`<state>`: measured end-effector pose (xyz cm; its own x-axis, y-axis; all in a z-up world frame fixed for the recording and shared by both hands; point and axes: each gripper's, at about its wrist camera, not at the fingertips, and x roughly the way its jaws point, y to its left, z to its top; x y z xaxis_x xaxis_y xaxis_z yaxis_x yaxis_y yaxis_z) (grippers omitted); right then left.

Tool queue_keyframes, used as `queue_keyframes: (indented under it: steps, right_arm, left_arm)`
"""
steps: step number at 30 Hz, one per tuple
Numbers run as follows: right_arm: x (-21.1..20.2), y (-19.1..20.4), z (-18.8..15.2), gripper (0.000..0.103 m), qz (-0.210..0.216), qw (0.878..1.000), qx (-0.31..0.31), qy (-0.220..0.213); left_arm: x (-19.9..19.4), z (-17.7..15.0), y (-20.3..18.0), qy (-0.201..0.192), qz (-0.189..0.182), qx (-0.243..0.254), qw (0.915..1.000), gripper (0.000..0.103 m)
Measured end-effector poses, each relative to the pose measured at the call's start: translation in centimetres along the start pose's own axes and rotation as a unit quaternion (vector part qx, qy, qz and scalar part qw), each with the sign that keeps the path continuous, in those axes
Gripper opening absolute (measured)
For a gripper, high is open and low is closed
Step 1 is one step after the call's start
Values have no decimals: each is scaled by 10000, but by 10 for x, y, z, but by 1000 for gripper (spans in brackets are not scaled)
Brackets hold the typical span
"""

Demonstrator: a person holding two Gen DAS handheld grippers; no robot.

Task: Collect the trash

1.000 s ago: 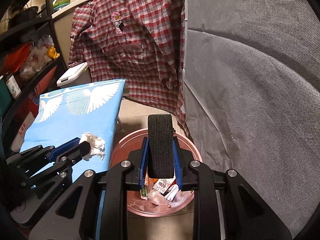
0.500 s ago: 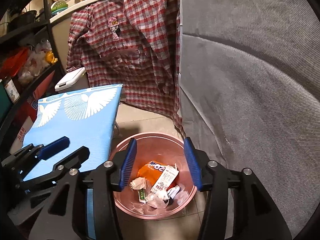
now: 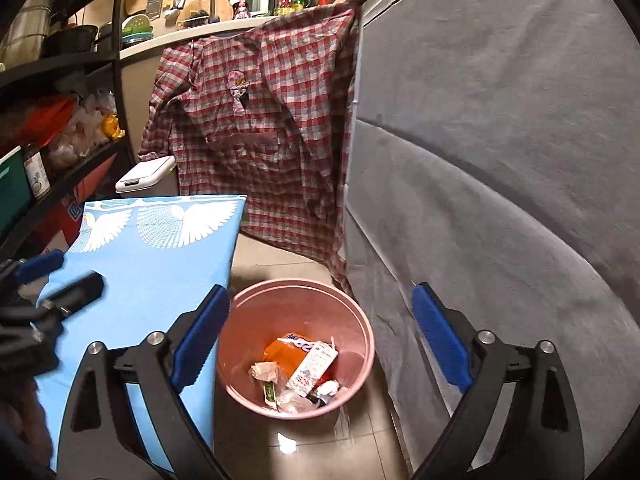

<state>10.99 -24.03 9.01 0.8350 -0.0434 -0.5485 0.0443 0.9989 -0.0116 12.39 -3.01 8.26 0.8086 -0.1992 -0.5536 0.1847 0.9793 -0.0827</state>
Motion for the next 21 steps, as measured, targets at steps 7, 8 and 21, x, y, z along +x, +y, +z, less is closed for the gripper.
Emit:
queue_keyframes:
  steps: [7,8,21]
  right_arm:
    - [-36,2,-38,97,-4,9999,114,13]
    - [-43,5,-44,98,-24,10000,72,-23]
    - [-96,8,-93,98,-153,9997,-32,-193]
  left_arm:
    - [-51,-26,10,-190,233,-246,9992,95]
    - [-57,-29,9,-207,249,-234,9992,95]
    - [-102,-98,-4,8,555,-429,9975,95]
